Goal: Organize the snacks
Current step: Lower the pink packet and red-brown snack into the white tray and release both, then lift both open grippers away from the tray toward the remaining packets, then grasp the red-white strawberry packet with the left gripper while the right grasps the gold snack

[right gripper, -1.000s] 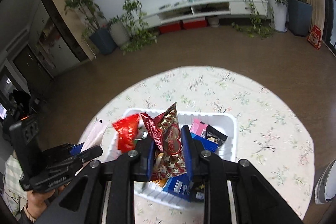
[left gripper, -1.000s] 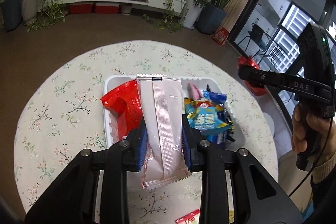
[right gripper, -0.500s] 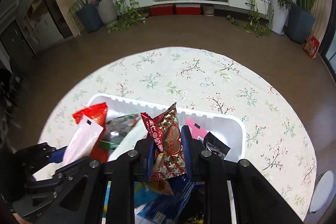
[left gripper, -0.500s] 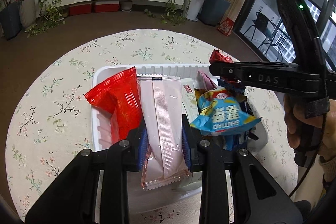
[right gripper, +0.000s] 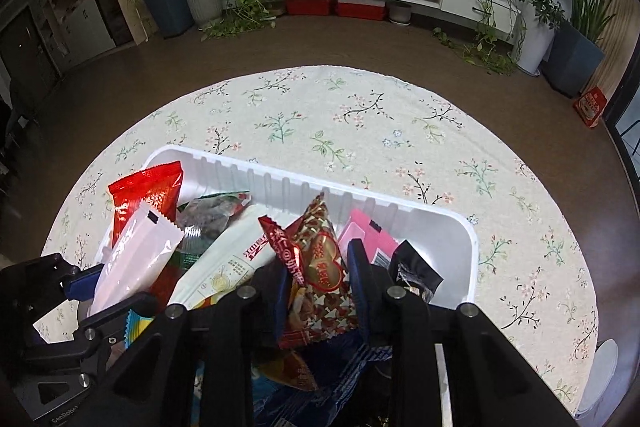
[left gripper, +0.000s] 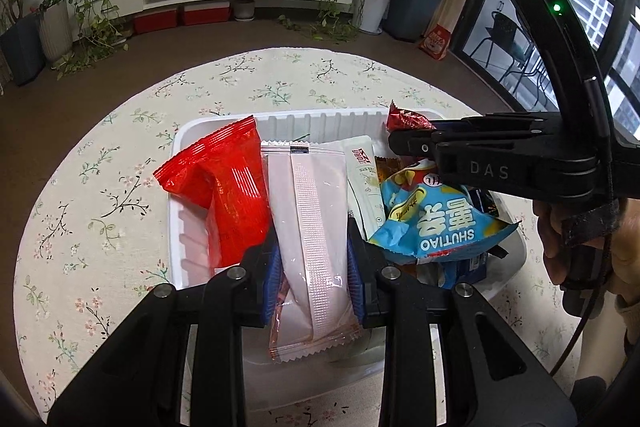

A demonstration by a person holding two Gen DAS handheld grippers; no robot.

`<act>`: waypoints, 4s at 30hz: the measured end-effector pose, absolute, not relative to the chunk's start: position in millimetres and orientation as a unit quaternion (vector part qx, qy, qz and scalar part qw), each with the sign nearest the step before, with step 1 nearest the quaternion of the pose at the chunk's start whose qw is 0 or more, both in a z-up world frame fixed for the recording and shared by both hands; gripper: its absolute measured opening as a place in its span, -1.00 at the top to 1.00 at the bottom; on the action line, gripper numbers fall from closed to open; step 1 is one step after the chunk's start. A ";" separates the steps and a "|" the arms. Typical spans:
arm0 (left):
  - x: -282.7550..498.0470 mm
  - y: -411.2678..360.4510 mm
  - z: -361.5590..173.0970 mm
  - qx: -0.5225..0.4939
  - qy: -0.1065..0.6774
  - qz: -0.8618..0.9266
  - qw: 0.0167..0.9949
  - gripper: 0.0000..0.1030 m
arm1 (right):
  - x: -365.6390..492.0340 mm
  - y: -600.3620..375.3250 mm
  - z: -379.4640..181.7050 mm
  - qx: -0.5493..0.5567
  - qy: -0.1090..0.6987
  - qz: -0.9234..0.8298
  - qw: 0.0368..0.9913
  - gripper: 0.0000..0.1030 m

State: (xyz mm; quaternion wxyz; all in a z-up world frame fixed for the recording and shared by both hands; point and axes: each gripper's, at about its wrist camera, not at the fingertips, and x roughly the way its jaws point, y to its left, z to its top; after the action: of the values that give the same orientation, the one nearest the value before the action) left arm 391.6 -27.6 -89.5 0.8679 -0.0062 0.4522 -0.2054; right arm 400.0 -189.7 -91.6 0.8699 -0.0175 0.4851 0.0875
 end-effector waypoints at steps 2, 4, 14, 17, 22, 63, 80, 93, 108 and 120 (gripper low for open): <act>392.1 -29.7 -90.9 -0.003 0.453 -0.202 0.868 0.47 | 398.7 -189.2 -90.9 -0.017 0.484 0.087 0.871 0.44; 392.6 -31.0 -91.1 0.001 0.452 -0.200 0.869 0.43 | 397.3 -188.1 -90.2 -0.019 0.483 0.087 0.871 0.38; 393.4 -36.0 -81.4 0.006 0.438 -0.188 0.879 -0.03 | 389.7 -183.9 -74.9 -0.037 0.468 0.087 0.879 0.16; 390.4 -34.5 -77.4 0.007 0.433 -0.188 0.882 -0.15 | 385.6 -184.4 -69.0 -0.040 0.462 0.087 0.882 0.08; 366.5 -22.5 -58.6 0.008 0.417 -0.187 0.889 -0.55 | 367.1 -200.5 -46.8 -0.013 0.436 0.088 0.895 -0.13; 191.3 -51.3 -113.5 0.096 0.518 -0.118 0.841 -0.70 | 90.3 -241.0 -117.5 0.180 0.409 0.039 0.894 -0.62; 193.2 -47.6 -116.0 0.073 0.506 -0.134 0.849 0.30 | 90.4 -229.2 -118.3 0.153 0.415 0.043 0.896 -0.62; 164.7 7.9 -101.3 0.021 0.473 -0.145 0.869 0.38 | 83.1 -192.6 -118.4 0.156 0.451 0.077 0.876 -0.62; 139.1 32.4 -104.6 -0.007 0.439 -0.167 0.883 0.37 | 115.7 -136.1 -129.2 0.057 0.496 -0.008 0.866 -0.38; 139.4 30.2 -107.9 -0.014 0.445 -0.172 0.879 0.38 | 110.5 -155.2 -127.1 0.010 0.493 0.011 0.870 0.34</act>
State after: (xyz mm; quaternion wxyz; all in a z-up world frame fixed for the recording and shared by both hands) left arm 139.4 30.2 -107.9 0.8789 -0.0143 0.4446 -0.1723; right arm 110.5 -155.2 -127.1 0.8700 0.0105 0.4929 0.0109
